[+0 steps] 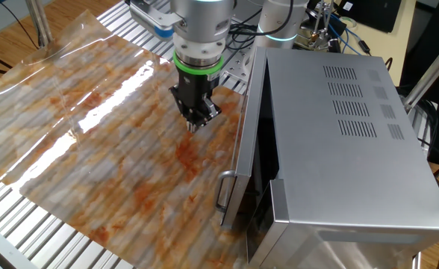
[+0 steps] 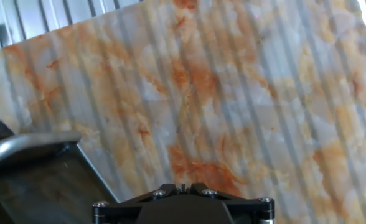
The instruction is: Close the microwave door
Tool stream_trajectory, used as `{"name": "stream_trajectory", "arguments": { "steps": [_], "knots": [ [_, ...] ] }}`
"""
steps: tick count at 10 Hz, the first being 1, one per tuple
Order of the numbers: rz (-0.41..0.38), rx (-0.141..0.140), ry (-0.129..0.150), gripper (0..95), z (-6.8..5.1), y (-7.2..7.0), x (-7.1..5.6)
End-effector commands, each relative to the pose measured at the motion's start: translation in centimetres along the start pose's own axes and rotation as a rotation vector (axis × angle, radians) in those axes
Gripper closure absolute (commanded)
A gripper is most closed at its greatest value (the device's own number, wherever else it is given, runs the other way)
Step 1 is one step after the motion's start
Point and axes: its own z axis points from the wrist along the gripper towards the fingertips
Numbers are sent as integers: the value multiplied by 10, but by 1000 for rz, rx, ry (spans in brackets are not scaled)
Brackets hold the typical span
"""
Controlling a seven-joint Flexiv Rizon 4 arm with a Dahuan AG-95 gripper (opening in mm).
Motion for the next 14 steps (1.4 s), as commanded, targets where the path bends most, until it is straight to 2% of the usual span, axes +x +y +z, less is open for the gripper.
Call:
{"name": "stream_trajectory", "arguments": {
  "steps": [1,3,6,9,11,14],
  "knots": [
    [130,-1,1,950,0,1,1],
    [240,-14,-1,950,-1,2,1],
    [333,-20,3,950,-5,9,4],
    [465,-24,9,950,-6,20,6],
    [524,-22,10,950,-7,26,5],
    [571,-20,10,950,-9,38,3]
  ]
}}
